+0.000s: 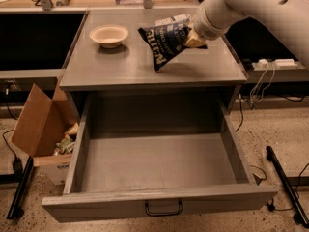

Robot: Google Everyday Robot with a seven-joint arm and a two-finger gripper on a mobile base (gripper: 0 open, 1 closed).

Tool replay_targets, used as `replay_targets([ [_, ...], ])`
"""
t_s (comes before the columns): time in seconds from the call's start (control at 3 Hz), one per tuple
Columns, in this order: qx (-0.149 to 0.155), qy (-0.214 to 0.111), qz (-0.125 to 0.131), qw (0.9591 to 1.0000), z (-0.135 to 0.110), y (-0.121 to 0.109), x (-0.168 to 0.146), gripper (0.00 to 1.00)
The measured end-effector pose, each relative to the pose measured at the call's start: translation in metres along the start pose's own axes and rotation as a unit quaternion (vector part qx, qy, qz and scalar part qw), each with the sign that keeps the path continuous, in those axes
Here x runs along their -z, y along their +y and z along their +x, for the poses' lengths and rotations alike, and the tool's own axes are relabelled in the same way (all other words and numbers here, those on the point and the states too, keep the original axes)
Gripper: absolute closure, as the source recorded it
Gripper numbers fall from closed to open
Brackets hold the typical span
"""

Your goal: Pick blue chip bag from top drawer and place on counter

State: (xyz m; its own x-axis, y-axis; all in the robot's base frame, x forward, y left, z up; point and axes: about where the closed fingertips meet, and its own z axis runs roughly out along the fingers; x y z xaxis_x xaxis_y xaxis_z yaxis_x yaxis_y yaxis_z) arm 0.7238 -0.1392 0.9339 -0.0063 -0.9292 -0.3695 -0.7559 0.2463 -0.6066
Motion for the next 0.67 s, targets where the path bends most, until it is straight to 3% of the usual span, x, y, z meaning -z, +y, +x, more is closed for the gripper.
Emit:
replay_targets([
  [0.67,-0.068,0.008,0.018,0.9975,0.053,-0.02,-0.039,1.0],
])
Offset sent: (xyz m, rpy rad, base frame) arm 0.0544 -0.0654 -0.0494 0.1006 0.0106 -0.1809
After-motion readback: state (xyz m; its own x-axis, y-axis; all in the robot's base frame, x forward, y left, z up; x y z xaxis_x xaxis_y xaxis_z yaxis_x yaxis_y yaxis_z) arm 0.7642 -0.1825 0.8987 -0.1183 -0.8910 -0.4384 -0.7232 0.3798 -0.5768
